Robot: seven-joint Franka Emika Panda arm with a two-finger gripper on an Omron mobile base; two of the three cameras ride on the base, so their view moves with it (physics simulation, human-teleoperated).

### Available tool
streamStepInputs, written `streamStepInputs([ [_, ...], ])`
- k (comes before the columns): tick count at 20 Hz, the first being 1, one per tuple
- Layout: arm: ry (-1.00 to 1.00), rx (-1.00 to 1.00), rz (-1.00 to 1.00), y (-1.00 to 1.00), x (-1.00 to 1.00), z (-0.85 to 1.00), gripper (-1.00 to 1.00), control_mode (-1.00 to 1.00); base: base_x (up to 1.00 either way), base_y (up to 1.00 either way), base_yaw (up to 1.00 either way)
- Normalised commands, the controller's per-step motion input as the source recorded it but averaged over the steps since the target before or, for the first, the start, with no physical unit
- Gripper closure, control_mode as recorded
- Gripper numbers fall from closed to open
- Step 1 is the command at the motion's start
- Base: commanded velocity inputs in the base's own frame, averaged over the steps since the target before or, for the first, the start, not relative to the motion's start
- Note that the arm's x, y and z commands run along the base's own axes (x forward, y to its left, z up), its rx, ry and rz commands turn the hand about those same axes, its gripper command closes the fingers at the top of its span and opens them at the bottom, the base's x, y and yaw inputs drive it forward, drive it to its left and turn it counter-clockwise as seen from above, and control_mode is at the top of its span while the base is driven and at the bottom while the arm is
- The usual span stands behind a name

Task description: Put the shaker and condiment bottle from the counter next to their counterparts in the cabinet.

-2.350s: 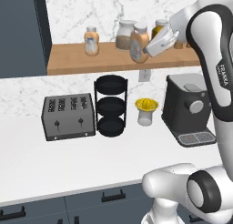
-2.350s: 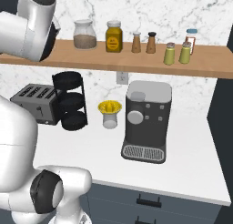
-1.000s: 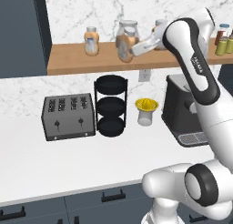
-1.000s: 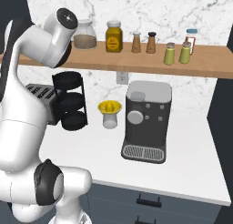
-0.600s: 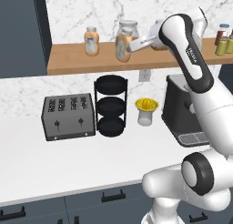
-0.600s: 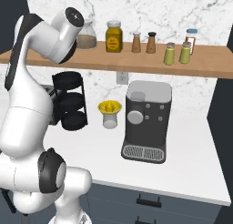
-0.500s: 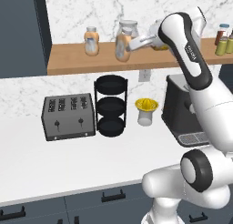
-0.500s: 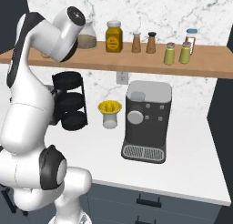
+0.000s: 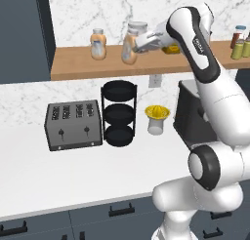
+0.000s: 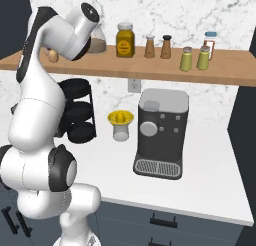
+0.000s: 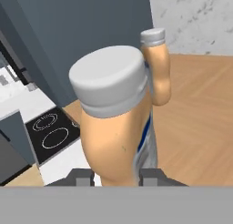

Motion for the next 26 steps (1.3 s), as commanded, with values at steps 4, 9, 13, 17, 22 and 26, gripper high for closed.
streamStepInputs([
  [4, 0.02, 0.00, 0.00, 0.25, 0.10, -0.08, 1.00, -1.00, 0.00, 0.00, 0.00],
  [9, 0.00, -0.01, 0.00, 0.28, 0.02, -0.11, 1.00, -1.00, 0.00, 0.00, 0.00],
  [13, 0.00, -0.03, 0.00, 0.20, 0.00, -0.21, 1.00, -1.00, 0.00, 0.00, 0.00],
  [17, 0.00, -0.01, 0.00, 0.09, 0.00, -0.18, 1.00, -1.00, 0.00, 0.00, 0.00],
  [22, 0.00, 0.00, 0.00, 0.06, 0.02, -0.13, 1.00, -1.00, 0.00, 0.00, 0.00],
  [26, 0.00, 0.00, 0.00, 0.03, 0.18, -0.01, 1.00, -1.00, 0.00, 0.00, 0.00],
])
